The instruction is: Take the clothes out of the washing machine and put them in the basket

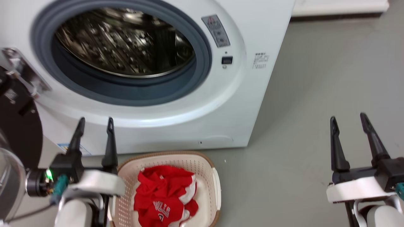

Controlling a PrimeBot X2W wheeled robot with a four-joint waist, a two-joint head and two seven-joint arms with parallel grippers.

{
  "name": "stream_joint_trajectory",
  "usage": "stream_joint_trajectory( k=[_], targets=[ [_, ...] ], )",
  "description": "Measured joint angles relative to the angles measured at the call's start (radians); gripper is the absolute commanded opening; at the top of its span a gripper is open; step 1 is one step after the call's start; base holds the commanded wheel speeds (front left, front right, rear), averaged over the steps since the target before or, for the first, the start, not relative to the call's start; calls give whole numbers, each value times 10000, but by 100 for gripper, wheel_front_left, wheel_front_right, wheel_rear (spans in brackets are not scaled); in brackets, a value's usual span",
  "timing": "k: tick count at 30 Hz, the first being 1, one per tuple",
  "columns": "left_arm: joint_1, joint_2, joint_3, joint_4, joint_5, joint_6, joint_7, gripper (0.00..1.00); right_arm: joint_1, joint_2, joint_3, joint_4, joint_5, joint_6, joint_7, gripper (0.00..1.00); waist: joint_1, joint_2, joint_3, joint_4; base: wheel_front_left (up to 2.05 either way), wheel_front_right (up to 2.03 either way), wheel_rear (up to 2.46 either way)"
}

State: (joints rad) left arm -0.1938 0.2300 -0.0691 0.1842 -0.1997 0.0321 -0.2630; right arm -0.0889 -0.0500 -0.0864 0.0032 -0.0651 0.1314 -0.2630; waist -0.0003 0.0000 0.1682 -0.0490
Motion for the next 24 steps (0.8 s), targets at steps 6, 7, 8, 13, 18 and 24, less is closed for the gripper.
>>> stream_joint_trajectory(
  k=[6,7,8,13,18,24],
  targets=[
    [1541,-734,483,-1484,633,-299,0,100,654,-8,84,27,119,0,-2,100,-1,0,-884,142,0,0,0],
    [1750,-826,510,-1647,755,-353,0,100,751,-8,144,31,119,0,-2,100,-1,0,-1007,154,0,0,0],
    [1965,-903,529,-1779,863,-397,0,100,845,-6,201,27,119,0,-2,100,0,0,-1130,160,0,0,0],
    [2777,-1294,796,-2194,1110,-466,0,100,1231,-8,201,21,263,0,-2,100,-1,0,-1563,113,0,0,0],
    [3144,-1542,1045,-2326,1260,-318,0,100,1479,-10,242,23,382,0,-2,100,0,0,-1758,9,0,0,0],
    [3306,-1685,1108,-2380,1457,-265,0,100,1763,-8,393,146,291,0,-2,100,2,0,-1848,-43,0,0,0]
  ],
)
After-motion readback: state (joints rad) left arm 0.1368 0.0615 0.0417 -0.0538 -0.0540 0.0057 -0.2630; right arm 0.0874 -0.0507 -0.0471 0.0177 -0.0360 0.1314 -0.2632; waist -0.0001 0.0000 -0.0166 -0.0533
